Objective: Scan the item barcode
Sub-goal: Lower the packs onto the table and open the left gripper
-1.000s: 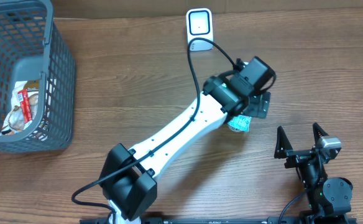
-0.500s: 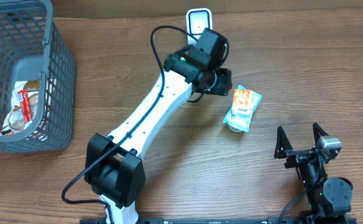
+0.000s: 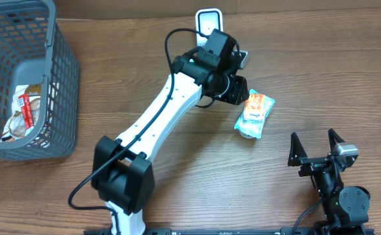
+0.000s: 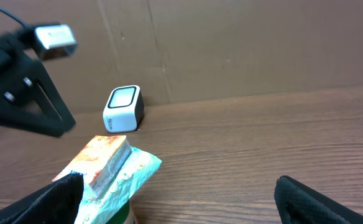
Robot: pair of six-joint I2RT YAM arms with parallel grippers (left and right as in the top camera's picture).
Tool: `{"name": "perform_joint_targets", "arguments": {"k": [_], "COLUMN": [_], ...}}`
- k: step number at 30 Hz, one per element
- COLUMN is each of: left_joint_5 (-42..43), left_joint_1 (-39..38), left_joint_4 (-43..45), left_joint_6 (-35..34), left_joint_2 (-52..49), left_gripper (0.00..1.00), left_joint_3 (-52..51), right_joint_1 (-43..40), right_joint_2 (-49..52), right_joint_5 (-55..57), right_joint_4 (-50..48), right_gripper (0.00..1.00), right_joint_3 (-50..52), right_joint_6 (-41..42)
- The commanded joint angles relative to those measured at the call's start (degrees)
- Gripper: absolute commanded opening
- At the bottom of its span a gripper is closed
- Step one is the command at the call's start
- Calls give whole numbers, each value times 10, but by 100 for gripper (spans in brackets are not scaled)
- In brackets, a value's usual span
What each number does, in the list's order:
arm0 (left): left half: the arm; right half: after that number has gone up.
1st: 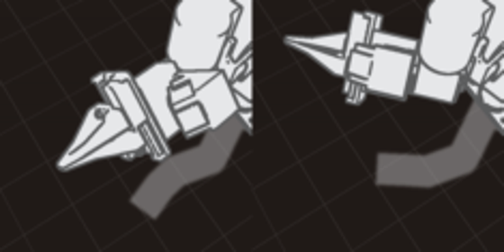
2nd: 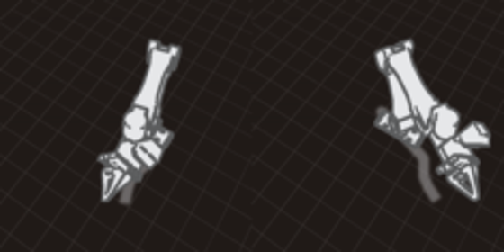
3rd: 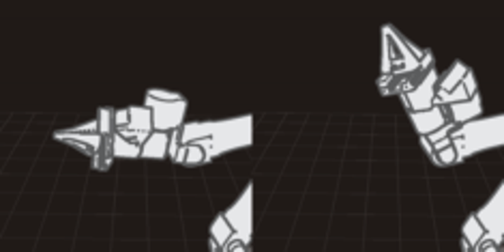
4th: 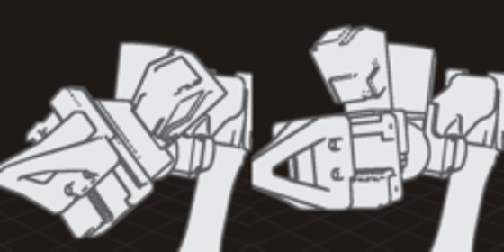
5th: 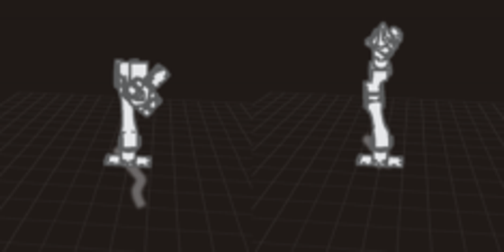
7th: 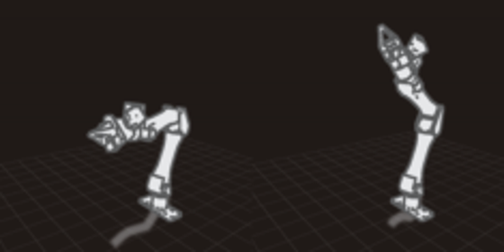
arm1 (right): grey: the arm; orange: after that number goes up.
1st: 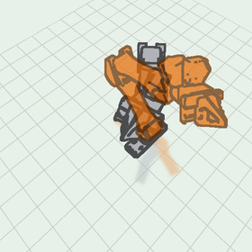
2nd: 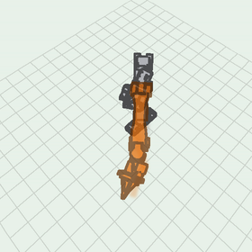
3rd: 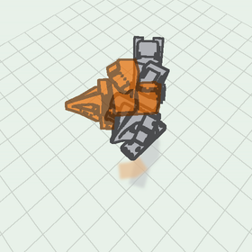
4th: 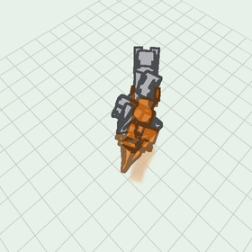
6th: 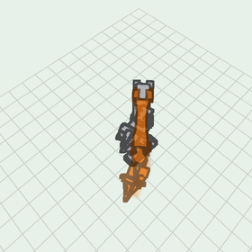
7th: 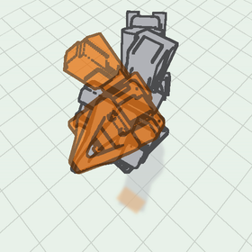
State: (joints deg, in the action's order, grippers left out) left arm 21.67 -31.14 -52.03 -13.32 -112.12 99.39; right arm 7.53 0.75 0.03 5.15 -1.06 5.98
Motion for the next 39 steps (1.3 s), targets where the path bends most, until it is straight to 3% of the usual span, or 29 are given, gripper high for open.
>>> {"name": "perform_joint_targets", "arguments": {"k": [1, 18, 27, 29, 34, 39], "left_joint_5": [22, 22, 1, 2, 2, 23], "left_joint_1": [-4, -23, -38, -38, -38, -36], "left_joint_4": [1, 7, 0, 0, 0, 5], "left_joint_6": [11, 11, 11, 10, 11, 12], "left_joint_2": [-23, -55, -56, -56, -56, -52], "left_gripper": [36, 34, 40, 35, 6, 4], "left_joint_3": [-3, -3, -3, -3, -3, -1], "right_joint_1": [-2, -2, -2, -2, -2, -2], "right_joint_2": [-2, -1, -2, -2, -2, -1], "right_joint_5": [3, 3, 3, 3, 3, 3], "right_joint_4": [-3, -3, -3, -3, -3, -3], "right_gripper": [100, 100, 100, 100, 100, 100], "right_joint_3": [6, 6, 6, 6, 6, 6], "right_joint_6": [-3, -3, -3, -3, -3, -3]}}
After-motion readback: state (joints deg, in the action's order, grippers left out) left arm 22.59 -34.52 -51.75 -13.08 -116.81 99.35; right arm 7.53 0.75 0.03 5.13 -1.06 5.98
